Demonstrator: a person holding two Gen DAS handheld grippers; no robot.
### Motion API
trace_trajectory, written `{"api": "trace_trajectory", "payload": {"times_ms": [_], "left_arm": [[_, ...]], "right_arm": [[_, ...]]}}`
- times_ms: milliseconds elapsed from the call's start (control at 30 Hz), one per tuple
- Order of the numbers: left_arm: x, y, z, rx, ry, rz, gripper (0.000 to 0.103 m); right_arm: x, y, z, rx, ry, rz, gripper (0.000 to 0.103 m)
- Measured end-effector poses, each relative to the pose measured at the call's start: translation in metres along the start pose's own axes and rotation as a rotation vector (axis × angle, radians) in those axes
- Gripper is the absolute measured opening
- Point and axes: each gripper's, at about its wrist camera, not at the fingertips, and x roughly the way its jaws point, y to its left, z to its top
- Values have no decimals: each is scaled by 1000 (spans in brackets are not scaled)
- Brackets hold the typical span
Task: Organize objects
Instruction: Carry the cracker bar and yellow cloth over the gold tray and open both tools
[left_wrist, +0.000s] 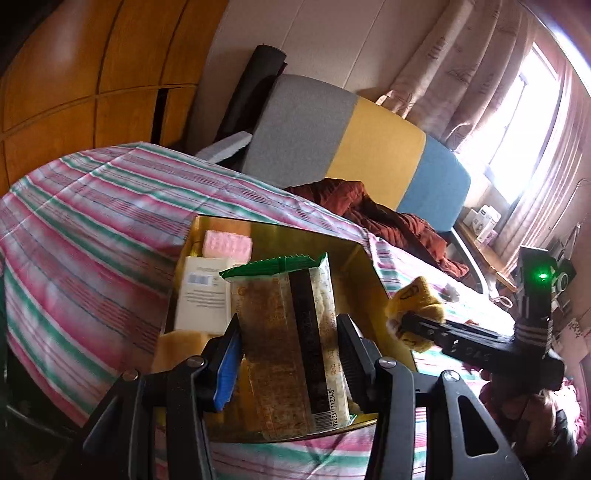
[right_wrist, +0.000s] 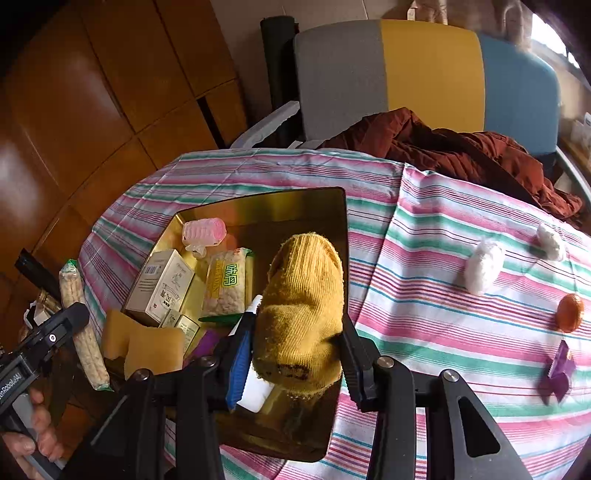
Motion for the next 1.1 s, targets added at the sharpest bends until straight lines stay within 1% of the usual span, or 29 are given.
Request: {"api": "trace_trajectory", "payload": {"times_ms": [200, 400, 433, 633, 767, 833, 867, 900, 967, 1033, 1100], "left_arm": [[18, -11, 9, -12, 17, -24, 49], [36, -18, 15, 3, 38, -5, 49], [38, -19, 17, 5, 39, -3, 49], [58, -24, 20, 12, 58, -9, 49], [76, -29, 16, 45, 111, 23, 49], [86, -32, 10, 70, 156, 38, 49], [90, -33, 8, 74, 178, 41, 50], [96, -35, 4, 86, 205, 48, 53], [101, -37, -2, 104, 222, 61, 53], [100, -37, -5, 101, 209, 74, 59], [93, -33, -3, 80, 175, 77, 62]], "right_arm": [[9, 1, 7, -8, 8, -2, 44], [15, 1, 15, -13, 9, -1, 44], [17, 1, 16, -13, 12, 1, 45], [27, 3, 22, -19, 21, 3, 46], [34, 2, 27, -17, 25, -1, 46], [36, 0, 29, -12, 24, -1, 46], [37, -1, 31, -9, 25, 0, 46], [39, -1, 32, -8, 25, -1, 46], [42, -2, 35, -2, 23, -2, 46], [47, -4, 37, 8, 28, -4, 47], [51, -6, 37, 8, 38, -17, 47]]}}
